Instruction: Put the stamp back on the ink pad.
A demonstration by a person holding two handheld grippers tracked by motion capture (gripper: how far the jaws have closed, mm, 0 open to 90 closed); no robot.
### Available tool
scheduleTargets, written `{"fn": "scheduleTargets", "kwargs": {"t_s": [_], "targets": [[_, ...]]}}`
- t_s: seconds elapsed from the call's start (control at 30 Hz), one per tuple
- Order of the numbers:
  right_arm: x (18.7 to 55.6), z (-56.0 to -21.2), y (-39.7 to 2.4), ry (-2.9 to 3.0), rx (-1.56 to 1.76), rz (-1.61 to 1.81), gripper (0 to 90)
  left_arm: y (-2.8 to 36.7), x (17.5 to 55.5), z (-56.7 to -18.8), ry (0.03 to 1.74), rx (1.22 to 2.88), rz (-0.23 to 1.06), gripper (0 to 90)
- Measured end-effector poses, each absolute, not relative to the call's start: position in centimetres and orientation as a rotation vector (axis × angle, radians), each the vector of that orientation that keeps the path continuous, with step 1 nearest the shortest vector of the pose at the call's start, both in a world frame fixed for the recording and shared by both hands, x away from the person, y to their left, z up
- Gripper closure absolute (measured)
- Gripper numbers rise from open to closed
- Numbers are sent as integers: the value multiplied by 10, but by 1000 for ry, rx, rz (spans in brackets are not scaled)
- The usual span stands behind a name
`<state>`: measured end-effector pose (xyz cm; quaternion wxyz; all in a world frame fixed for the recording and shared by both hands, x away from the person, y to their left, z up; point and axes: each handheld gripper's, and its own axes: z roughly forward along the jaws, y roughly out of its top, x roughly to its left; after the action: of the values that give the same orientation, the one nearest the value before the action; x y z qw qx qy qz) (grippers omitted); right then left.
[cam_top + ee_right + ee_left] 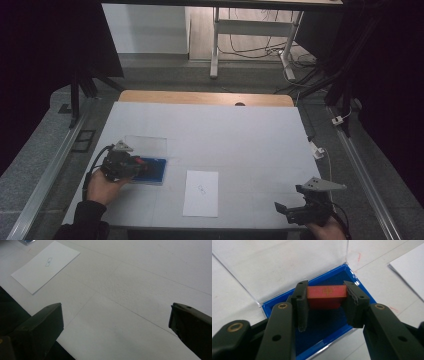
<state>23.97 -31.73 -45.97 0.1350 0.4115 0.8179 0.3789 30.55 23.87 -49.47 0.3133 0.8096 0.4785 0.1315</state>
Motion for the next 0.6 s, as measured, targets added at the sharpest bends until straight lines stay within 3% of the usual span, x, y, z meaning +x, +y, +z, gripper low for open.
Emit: {"fn": "scheduleTargets", "kwargs": {"t_s": [0.6], "targets": [[239,-460,-317,2371,1191,1093,0,236,311,-502,1273,2180,331,574]]}}
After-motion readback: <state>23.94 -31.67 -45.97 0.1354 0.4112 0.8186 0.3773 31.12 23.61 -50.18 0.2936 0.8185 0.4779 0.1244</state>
